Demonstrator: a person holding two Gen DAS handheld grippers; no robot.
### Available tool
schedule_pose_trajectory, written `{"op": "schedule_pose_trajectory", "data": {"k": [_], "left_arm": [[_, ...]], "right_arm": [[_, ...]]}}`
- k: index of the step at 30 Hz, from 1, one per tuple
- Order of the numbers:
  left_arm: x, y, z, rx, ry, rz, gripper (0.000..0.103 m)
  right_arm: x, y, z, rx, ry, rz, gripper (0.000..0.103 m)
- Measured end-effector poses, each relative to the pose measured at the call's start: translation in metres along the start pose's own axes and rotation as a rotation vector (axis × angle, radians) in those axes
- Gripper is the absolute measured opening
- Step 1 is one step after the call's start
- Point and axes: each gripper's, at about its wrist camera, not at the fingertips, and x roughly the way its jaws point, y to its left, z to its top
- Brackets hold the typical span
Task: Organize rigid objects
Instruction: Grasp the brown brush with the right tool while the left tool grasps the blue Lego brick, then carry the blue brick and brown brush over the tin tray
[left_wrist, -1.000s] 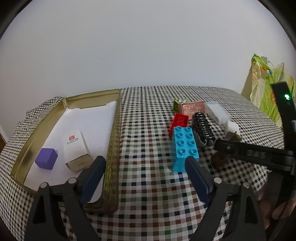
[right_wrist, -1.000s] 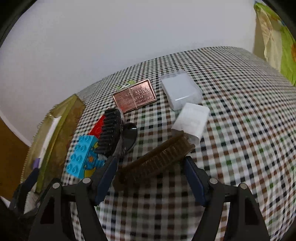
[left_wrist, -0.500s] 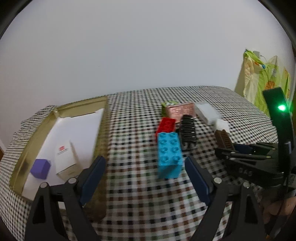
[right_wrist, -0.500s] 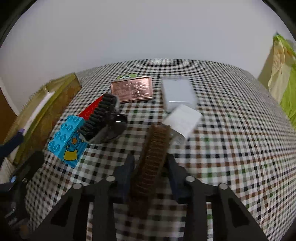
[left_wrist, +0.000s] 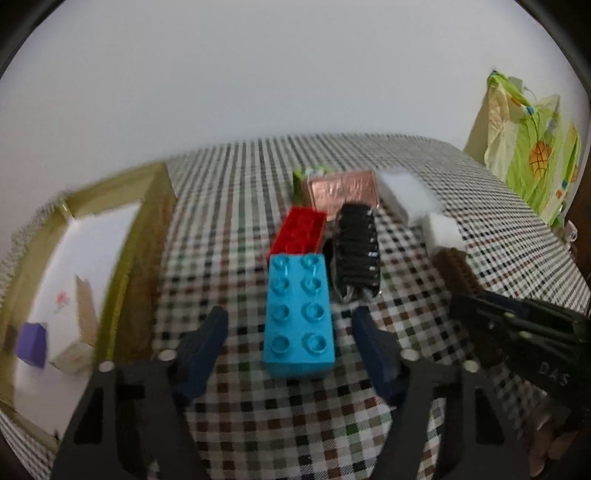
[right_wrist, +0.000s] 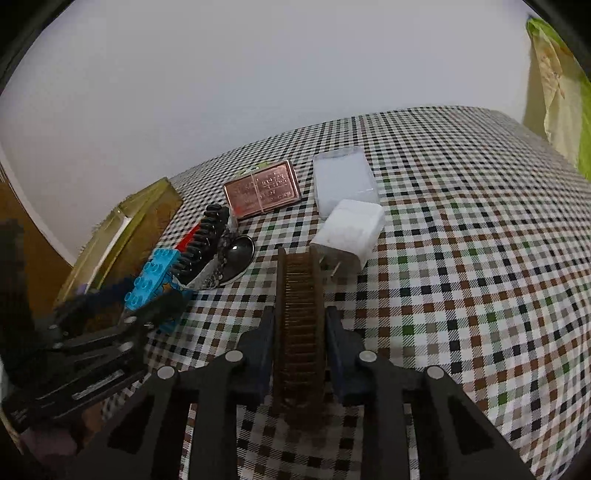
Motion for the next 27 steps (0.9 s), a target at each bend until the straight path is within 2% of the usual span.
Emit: {"op": "schedule_pose_trajectory", "data": {"k": [2,3,7,8,14,19,27], "left_arm": [[0.006,0.006,0.0,-0.039,0.032,-0.027,0.064],[0.009,0.008,0.0,-0.053,0.046,-0.032,0.056],[0.009,0.007,-0.001,-0.054,0.05,-0.03,0.042],[0.009,0.005,-0.001,-0.047,0.048,-0.037,0.031],[0.0,0.006,-0.007,-0.051,0.018,-0.107,0.03],[-0.021,0.002,-0.012,-0.018,-0.062,-0.097,0.03],[-0.031,0.009,-0.013,-0.021,-0.089,-0.128,0.03]], "right_arm": [[0.002,-0.002,0.001,0.011,0.0,0.012,0.028],[0.003,-0.003,0.001,0.013,-0.001,0.014,0.028],[0.004,-0.002,0.001,0.019,-0.001,0.018,0.028],[0.004,-0.002,0.001,0.019,-0.001,0.016,0.028],[0.006,-0.001,0.003,0.028,-0.007,0.003,0.028],[0.0,-0.003,0.002,0.04,-0.05,0.004,0.028],[-0.013,0.007,-0.002,-0.006,-0.114,-0.034,0.028]]}}
